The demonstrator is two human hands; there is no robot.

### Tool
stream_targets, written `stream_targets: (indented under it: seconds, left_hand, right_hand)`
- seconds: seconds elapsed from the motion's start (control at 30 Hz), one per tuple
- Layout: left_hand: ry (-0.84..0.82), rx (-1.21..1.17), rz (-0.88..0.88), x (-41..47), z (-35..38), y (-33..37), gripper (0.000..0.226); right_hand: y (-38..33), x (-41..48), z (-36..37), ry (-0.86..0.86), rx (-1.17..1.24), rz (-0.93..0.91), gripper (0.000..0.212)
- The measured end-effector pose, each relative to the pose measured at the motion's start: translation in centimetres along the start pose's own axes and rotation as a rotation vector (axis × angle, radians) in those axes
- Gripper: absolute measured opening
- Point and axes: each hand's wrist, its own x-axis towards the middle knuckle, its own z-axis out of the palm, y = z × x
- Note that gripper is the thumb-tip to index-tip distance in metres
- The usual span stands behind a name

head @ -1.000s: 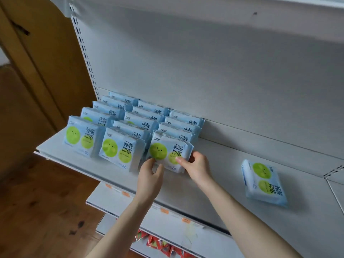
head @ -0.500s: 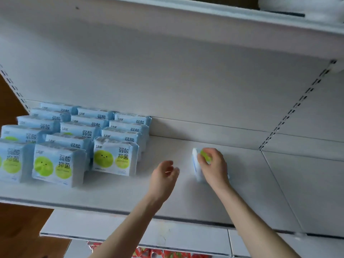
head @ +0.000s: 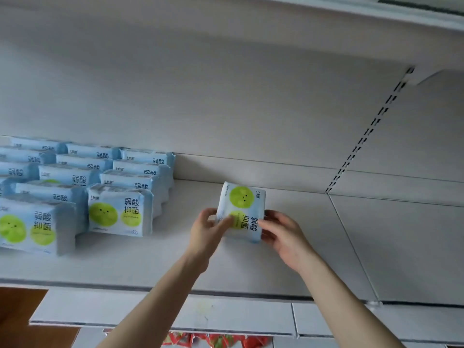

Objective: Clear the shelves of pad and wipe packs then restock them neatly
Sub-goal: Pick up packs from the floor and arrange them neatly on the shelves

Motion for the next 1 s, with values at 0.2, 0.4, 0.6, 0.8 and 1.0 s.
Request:
stream_targets:
  seconds: [0.2, 0.4, 0.6, 0.8, 1.0]
  left_hand:
    - [0.022, -0.299, -0.005, -1.3, -5.6, 1.6, 0.007]
    - [0.158, -0.559, 0.018, -2.6, -9.7, 1.4, 0.013]
    - [0.22, -0.813, 0.082, -4.4, -10.8, 0.2, 0.063]
    - [0.377, -0.502, -0.008, -5.5, -14.1, -1.4, 0.032]
    - [0.622, -0.439, -0.005, -5.2, -17.2, -2.3, 0.007]
  right_hand:
    - [-1.2, 0.2, 3.8, -0.225, 0.064, 0.065, 0.021]
    - [-1.0, -0.5, 8.3, -0.44, -0.037, 0.12, 0.055]
    - [1.0, -2.7, 13.8, -0.516, -0.216, -0.014, 0.043]
    - [1.4, -1.7, 17.2, -0.398, -0.479, -0.192, 0.021]
    - [3.9, -0.4, 19.6, -0.412, -0.619, -0.233, 0.024]
